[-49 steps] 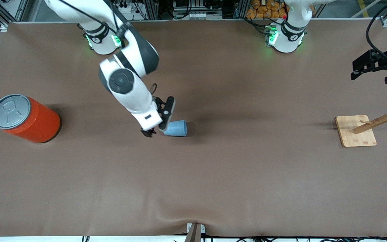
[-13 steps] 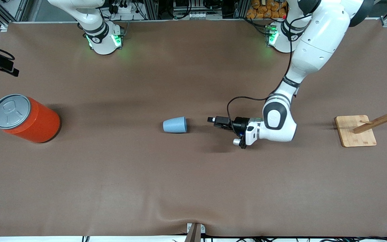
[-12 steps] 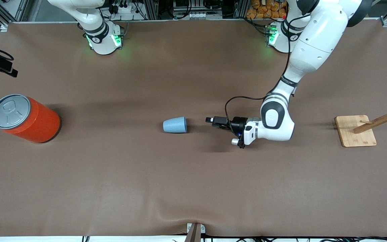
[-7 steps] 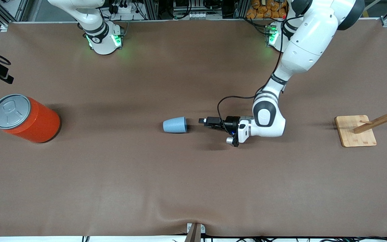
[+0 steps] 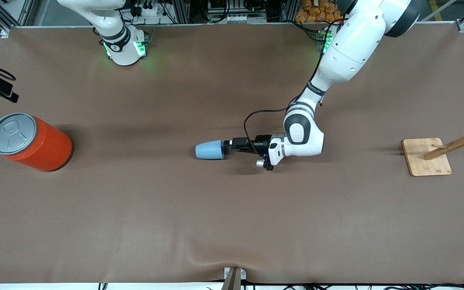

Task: Flip cup
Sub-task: 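Close the left gripper on the blue cup's rim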

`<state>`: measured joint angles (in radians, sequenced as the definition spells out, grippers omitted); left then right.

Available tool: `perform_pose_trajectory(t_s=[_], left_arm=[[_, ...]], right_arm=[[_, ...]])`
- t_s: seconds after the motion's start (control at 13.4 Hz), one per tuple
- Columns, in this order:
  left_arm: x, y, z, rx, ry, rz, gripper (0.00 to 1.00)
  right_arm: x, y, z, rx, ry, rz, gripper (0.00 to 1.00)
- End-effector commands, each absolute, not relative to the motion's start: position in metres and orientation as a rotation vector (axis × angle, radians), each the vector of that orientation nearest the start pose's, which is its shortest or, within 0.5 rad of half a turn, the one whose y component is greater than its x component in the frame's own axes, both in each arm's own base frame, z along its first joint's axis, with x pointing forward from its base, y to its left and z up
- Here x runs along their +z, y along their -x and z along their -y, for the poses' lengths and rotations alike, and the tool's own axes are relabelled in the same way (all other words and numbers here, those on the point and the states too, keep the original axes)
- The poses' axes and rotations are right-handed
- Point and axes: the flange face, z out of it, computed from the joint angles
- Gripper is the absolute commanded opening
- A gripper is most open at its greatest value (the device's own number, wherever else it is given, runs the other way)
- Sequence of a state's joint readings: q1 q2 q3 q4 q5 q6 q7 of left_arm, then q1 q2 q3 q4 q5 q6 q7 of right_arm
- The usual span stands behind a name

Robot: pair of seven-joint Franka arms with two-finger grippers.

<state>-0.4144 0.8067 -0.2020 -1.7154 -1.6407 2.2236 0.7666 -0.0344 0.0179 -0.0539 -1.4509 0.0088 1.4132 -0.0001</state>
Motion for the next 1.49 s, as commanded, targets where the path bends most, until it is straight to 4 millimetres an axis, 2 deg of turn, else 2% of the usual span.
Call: perform_pose_trajectory(t_s=[0.0,0.22,0.37,0.52,0.67,0.89,0.97,1.12,1.27,1.42], left_arm=[[0.123,-0.525,0.421,-0.152,-1.905,-0.062,0.75],[0.117,-0.521,0.426,-0.149,-1.916,-0.082,0.75],[0.118,-0.525,0.429,-0.14,-1.908,-0.08,0.67],[0.118,-0.518,0.44,-0.143,-1.887,-0.117,0.56],[0.118,-0.518,0.442,-0.131,-1.899,-0.128,0.39],[0.12,-0.518,0.444,-0.12,-1.898,-0.144,0.0],[0.122,-0.518,0.444,-0.114,-1.901,-0.143,0.0],[0.138,-0.529,0.439,-0.084,-1.9,-0.141,0.0],[0.163,-0.545,0.433,-0.039,-1.911,-0.177,0.0],[0.19,-0.552,0.434,-0.062,-1.896,-0.233,0.0]], right_arm=[[0.655,-0.543,0.046,0.104,3.138,-0.143,1.0],[0.655,-0.543,0.047,0.104,3.137,-0.145,1.0],[0.655,-0.543,0.047,0.104,3.138,-0.143,1.0],[0.655,-0.543,0.047,0.104,3.138,-0.143,1.0],[0.655,-0.543,0.047,0.104,3.138,-0.143,1.0],[0.655,-0.543,0.047,0.104,3.138,-0.143,1.0],[0.655,-0.543,0.047,0.104,3.138,-0.145,1.0],[0.655,-0.543,0.047,0.104,3.138,-0.143,1.0],[0.655,-0.543,0.046,0.104,3.138,-0.143,1.0],[0.655,-0.543,0.046,0.106,3.137,-0.142,1.0]])
